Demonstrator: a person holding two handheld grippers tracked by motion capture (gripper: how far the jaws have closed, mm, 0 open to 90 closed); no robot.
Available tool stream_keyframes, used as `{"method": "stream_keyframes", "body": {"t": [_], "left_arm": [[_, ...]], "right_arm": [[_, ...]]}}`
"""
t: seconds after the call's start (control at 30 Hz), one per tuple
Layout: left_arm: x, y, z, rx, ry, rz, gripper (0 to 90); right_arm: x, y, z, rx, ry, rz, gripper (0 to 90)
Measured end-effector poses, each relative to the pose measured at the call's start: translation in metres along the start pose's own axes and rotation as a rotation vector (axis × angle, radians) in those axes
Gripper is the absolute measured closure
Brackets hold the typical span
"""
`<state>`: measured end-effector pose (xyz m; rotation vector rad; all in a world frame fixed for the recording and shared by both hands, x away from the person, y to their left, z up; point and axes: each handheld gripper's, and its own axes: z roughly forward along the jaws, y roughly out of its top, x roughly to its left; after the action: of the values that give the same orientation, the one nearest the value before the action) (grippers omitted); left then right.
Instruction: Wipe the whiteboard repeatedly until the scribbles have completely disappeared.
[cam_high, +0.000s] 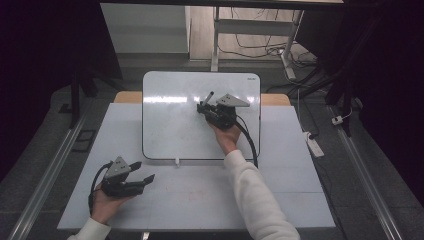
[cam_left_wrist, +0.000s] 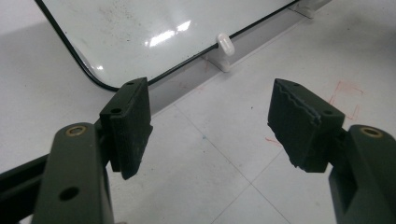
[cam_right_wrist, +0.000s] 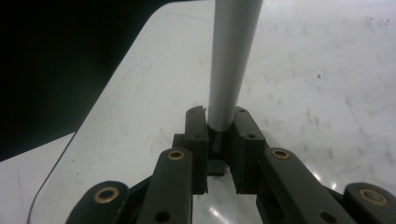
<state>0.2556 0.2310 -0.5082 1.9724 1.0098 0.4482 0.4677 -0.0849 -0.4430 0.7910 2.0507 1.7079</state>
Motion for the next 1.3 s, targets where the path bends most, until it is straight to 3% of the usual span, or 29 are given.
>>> {"method": "stream_keyframes", "body": {"t": [0.1, 0.3, 0.5, 0.63, 0.87, 1.3], "left_arm": [[0.001, 0.000, 0.000, 0.001, 0.000, 0.000, 31.4], [0.000, 0.000, 0.002, 0.006, 0.002, 0.001, 31.4], [-0.002, 0.001, 0.001, -0.009, 0.012, -0.002, 31.5], [-0.002, 0.002, 0.000, -0.016, 0.013, -0.003, 31.5], [-0.001, 0.002, -0.001, -0.035, 0.012, -0.018, 31.6], [-0.002, 0.002, -0.002, -0.043, 0.001, -0.035, 31.5]], "right_arm": [[-0.004, 0.003, -0.018, -0.010, 0.024, 0.014, 78.9], [0.001, -0.004, -0.060, 0.083, 0.076, 0.002, 78.9], [0.018, -0.017, -0.094, 0.158, 0.142, -0.028, 78.8], [0.029, -0.025, -0.107, 0.203, 0.177, -0.036, 78.8], [0.046, -0.040, -0.115, 0.248, 0.233, -0.057, 78.8], [0.048, -0.056, -0.113, 0.297, 0.260, -0.051, 78.7]]}}
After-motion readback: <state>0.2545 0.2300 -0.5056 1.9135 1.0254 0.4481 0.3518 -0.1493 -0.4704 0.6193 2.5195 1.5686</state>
